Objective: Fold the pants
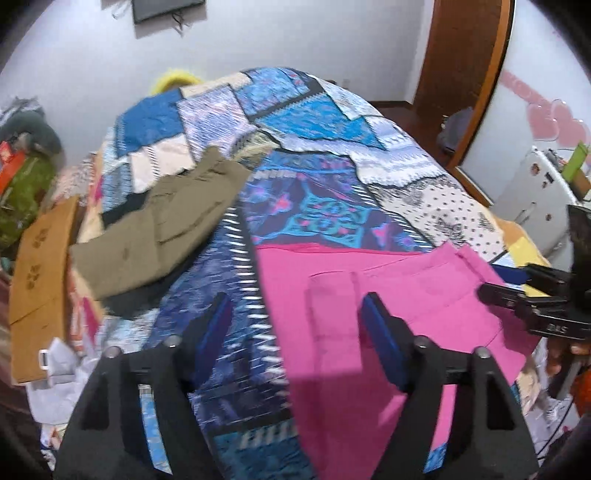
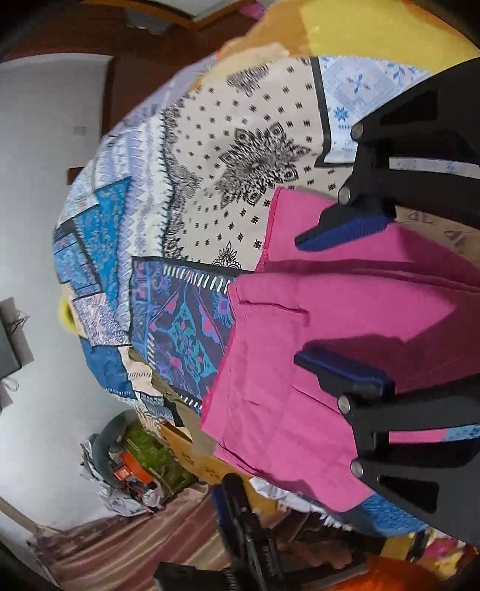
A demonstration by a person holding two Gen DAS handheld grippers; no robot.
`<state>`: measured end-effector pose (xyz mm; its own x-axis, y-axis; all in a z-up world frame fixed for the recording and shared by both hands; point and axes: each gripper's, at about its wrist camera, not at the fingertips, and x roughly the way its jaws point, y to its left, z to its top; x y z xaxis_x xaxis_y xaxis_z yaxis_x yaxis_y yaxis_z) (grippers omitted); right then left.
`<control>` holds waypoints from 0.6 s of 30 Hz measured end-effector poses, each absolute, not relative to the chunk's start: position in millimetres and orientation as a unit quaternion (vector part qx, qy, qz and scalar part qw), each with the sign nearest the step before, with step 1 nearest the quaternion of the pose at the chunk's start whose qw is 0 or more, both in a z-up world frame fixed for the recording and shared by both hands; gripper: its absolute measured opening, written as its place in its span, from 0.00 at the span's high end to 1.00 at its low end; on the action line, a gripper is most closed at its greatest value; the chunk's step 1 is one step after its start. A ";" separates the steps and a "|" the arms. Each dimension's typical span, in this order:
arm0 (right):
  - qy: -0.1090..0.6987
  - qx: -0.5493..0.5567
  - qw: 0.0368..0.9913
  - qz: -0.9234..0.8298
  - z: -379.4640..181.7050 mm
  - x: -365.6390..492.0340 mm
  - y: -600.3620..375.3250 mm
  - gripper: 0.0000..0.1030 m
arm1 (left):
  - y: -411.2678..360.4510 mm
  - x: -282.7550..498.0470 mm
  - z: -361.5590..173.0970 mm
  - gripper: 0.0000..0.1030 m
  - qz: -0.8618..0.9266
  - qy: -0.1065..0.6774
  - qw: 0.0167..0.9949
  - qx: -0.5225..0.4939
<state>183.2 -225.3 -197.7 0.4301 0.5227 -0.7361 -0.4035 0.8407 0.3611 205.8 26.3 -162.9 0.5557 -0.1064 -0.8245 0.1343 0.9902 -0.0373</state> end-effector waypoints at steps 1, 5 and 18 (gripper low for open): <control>0.462 0.078 0.838 0.279 -199.7 187.4 -227.2 0.53 | 23.2 206.5 -165.6 0.42 -0.074 0.471 0.879 0.012; 0.464 0.087 0.833 0.290 -202.5 194.3 -226.1 0.64 | 16.3 217.7 -180.7 0.61 -0.117 0.495 0.861 -0.003; 0.407 0.026 0.867 0.287 -188.2 178.6 -218.9 0.85 | 6.1 219.8 -160.2 0.81 -0.124 0.448 0.885 -0.006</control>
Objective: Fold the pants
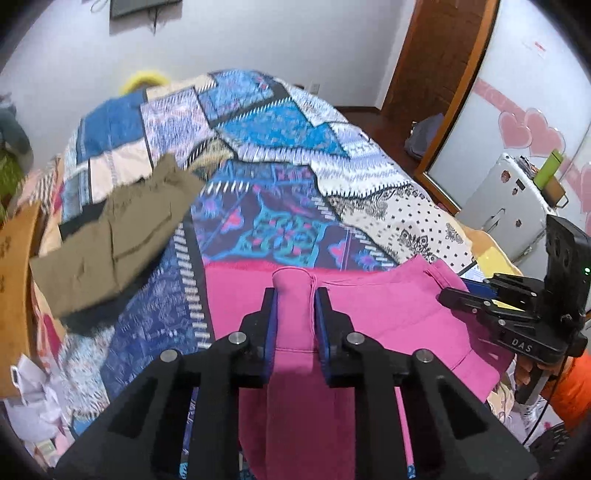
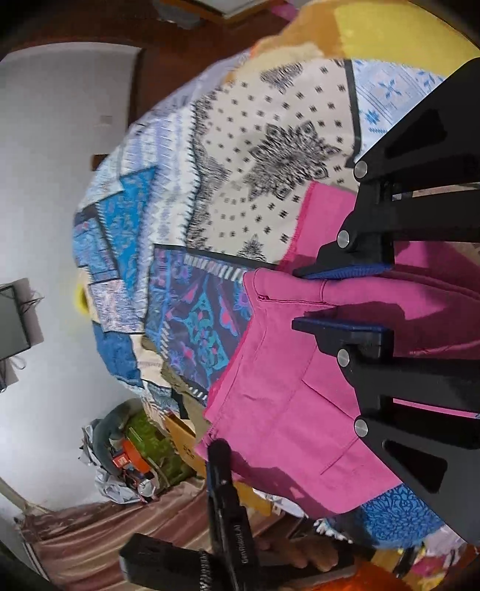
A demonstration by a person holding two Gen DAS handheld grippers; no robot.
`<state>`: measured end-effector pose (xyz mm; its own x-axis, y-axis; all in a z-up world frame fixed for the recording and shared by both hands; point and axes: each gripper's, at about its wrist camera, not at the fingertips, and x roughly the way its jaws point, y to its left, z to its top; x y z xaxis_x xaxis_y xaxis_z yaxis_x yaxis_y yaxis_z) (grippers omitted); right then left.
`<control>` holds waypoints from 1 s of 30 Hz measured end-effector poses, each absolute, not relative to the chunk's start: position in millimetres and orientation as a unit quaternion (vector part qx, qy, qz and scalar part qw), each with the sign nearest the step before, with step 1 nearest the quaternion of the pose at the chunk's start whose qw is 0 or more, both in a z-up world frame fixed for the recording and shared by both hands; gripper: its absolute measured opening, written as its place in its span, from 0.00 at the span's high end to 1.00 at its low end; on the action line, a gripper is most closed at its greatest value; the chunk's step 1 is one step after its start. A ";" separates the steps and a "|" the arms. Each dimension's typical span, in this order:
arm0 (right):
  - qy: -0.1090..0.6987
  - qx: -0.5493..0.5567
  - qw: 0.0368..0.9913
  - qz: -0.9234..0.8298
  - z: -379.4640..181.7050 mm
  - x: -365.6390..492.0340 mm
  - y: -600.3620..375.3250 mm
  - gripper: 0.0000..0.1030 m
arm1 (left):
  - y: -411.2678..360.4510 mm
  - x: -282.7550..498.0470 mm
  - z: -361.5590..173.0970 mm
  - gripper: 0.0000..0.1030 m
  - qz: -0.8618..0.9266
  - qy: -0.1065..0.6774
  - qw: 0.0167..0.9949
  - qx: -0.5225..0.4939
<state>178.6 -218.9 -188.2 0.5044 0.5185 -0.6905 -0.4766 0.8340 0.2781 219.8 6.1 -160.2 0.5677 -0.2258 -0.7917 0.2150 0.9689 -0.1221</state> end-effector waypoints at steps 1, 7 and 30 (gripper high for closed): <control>0.402 0.025 0.871 0.282 -186.8 178.5 -219.5 0.85 | 3.3 221.7 -159.3 0.81 -0.124 0.446 0.886 0.003; 0.427 0.035 0.868 0.251 -203.0 191.1 -222.4 0.85 | -5.4 249.8 -190.7 0.80 -0.106 0.485 0.868 0.026; 0.420 0.018 0.879 0.224 -174.2 164.4 -236.0 0.33 | 41.5 224.3 -154.9 0.30 -0.052 0.454 0.890 0.005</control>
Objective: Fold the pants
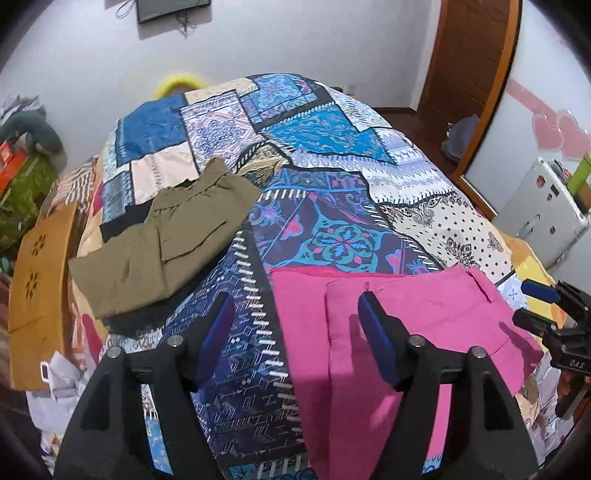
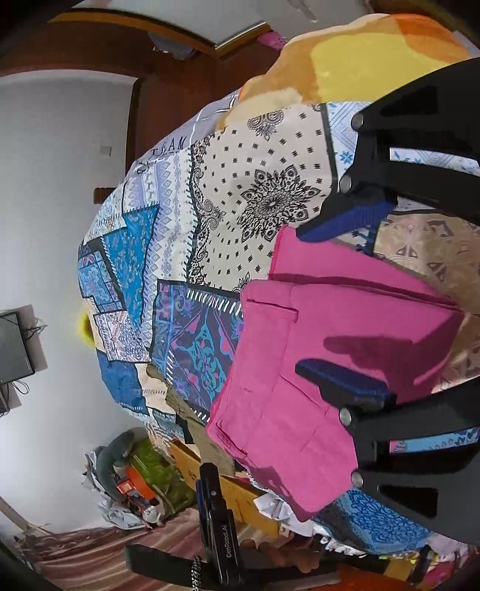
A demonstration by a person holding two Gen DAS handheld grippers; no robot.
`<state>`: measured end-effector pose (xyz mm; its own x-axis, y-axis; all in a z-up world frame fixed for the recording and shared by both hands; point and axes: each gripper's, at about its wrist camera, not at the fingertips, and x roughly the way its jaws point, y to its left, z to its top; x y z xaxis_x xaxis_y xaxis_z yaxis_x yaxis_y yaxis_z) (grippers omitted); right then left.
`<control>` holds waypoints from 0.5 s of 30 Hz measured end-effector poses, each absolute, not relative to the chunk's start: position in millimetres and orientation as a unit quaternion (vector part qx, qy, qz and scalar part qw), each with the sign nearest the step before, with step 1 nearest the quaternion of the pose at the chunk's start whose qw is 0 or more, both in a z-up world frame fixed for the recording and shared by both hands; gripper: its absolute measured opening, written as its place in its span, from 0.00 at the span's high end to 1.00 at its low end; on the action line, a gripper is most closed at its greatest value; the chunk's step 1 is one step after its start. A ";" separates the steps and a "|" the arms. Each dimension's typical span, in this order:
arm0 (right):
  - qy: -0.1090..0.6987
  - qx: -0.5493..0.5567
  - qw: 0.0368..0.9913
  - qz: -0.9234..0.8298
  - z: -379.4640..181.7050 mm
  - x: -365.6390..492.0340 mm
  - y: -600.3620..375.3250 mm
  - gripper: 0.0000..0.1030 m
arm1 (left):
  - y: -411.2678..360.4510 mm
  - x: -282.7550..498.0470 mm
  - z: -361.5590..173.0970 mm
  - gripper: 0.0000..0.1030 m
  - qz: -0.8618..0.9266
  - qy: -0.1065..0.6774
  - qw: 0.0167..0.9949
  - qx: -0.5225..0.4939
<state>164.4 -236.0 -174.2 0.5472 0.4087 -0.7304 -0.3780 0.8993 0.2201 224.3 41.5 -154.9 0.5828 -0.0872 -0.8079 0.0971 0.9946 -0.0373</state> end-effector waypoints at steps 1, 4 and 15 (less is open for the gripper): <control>0.423 0.020 0.879 0.220 -175.4 163.9 -235.4 0.32 | 43.5 222.7 -156.5 0.30 -0.053 0.457 0.888 0.000; 0.433 0.031 0.874 0.217 -180.6 161.4 -236.6 0.30 | 48.5 215.9 -166.5 0.30 -0.073 0.478 0.875 -0.025; 0.469 0.094 0.850 0.219 -212.0 166.4 -243.8 0.29 | 44.5 213.9 -202.9 0.29 -0.115 0.526 0.839 -0.076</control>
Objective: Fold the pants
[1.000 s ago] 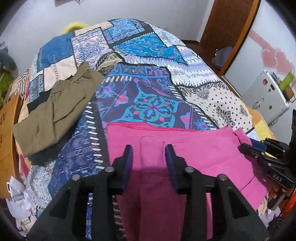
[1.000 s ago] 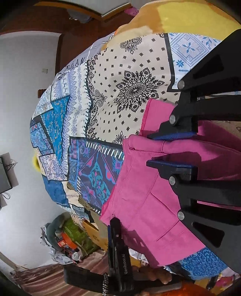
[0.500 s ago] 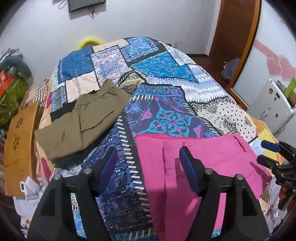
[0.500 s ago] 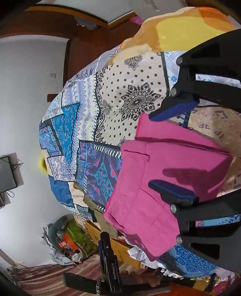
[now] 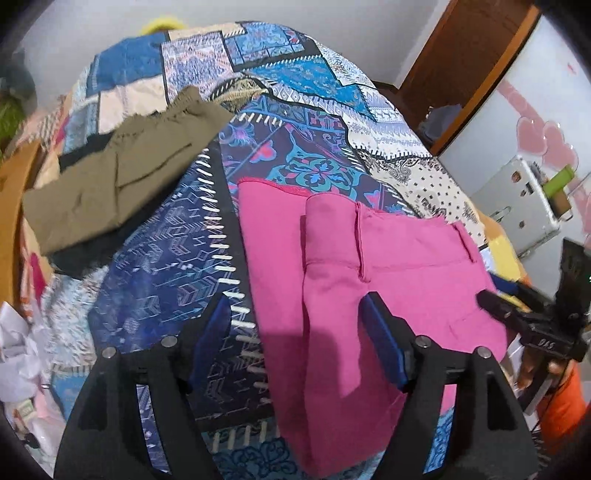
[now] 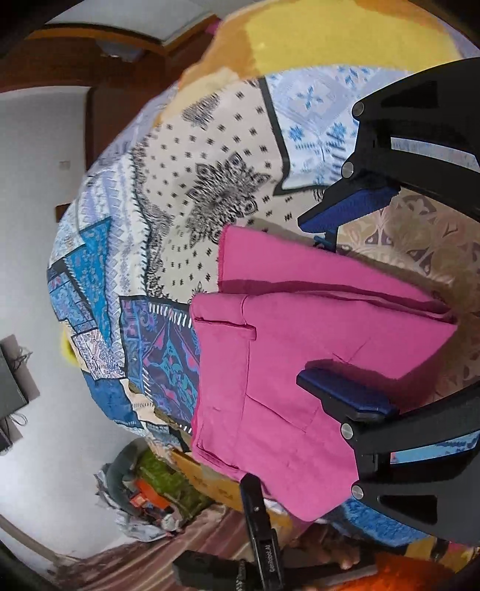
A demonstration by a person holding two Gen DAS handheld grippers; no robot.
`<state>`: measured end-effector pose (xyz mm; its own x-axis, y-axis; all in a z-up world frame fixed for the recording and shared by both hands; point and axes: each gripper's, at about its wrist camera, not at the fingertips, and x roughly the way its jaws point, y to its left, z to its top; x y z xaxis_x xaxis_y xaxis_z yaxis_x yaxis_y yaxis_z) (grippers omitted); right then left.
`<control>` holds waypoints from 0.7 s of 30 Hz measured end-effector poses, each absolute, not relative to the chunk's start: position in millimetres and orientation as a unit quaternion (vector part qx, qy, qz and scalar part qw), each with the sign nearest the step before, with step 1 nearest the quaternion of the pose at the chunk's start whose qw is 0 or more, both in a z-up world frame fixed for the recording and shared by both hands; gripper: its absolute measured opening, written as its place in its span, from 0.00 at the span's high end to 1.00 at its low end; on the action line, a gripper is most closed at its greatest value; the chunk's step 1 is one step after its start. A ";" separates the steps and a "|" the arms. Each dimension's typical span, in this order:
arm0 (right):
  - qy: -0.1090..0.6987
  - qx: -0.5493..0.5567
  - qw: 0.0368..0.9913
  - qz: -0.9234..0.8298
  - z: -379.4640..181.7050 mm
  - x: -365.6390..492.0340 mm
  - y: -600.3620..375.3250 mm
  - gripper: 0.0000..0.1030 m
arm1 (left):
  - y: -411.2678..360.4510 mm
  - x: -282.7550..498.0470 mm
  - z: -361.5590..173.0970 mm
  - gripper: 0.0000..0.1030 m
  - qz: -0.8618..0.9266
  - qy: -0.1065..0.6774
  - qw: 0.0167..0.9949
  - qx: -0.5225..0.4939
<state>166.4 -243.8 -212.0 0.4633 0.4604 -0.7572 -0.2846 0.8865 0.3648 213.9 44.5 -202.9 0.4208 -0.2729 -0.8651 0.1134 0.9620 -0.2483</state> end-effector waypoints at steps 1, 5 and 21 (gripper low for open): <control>0.473 0.103 0.846 0.223 -214.8 168.4 -244.2 0.29 | 44.8 216.5 -204.7 0.29 -0.119 0.529 0.836 -0.083; 0.481 0.136 0.835 0.233 -220.5 174.3 -248.3 0.36 | 41.0 224.3 -211.3 0.35 -0.139 0.538 0.825 -0.106; 0.434 0.107 0.860 0.248 -184.7 182.8 -230.3 0.89 | 34.0 214.5 -177.5 0.79 -0.128 0.490 0.857 -0.100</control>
<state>182.8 -230.3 -184.7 0.5008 0.5198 -0.6921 -0.3338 0.8537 0.3997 214.5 34.0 -177.5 0.4872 -0.3172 -0.8136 0.1212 0.9473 -0.2967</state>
